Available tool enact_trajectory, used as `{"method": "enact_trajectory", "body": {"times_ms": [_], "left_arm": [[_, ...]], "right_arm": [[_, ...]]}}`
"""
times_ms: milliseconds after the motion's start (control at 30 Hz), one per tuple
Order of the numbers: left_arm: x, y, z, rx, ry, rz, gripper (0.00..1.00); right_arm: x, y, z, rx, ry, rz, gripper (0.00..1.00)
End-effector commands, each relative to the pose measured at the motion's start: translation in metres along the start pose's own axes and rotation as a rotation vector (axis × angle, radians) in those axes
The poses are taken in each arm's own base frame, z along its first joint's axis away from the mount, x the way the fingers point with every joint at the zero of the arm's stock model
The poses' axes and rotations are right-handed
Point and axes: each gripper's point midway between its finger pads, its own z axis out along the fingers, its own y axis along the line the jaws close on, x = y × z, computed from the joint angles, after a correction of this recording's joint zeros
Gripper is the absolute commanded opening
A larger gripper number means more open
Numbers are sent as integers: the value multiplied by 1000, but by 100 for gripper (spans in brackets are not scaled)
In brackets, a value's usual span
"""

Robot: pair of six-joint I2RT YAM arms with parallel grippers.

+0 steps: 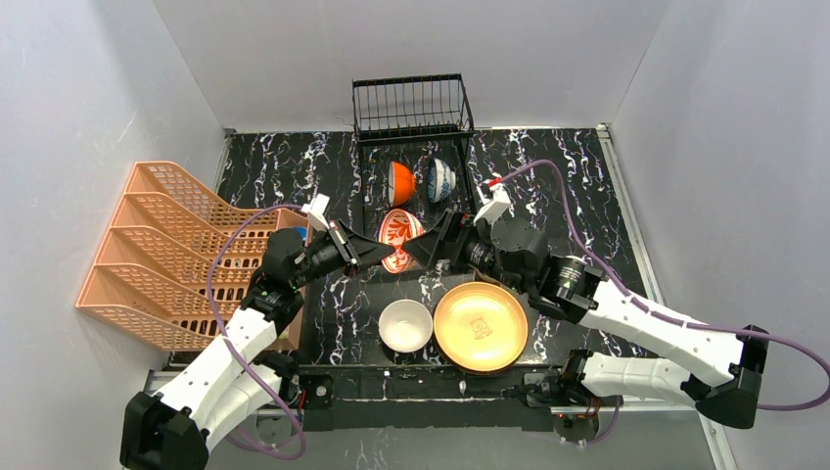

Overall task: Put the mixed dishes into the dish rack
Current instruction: Pick up the bowl from the corner of the board.

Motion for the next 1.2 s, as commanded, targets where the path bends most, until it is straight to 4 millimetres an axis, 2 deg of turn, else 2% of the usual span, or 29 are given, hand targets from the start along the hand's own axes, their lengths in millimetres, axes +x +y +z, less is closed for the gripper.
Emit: {"method": "enact_trajectory", "body": {"times_ms": [0, 267, 767, 1067, 1167], "left_arm": [[0, -29, -7, 106, 5, 39, 0], [0, -26, -7, 86, 5, 49, 0], [-4, -27, -11, 28, -1, 133, 0], [-2, -24, -10, 28, 1, 122, 0], [-2, -23, -10, 28, 4, 116, 0]], "right_arm": [[-29, 41, -5, -132, -76, 27, 99], [-34, 52, -5, -170, -90, 31, 99], [-32, 56, 3, -171, -76, 46, 93], [-36, 60, -1, -204, -94, 65, 83], [-35, 61, -2, -216, -98, 72, 77]]}}
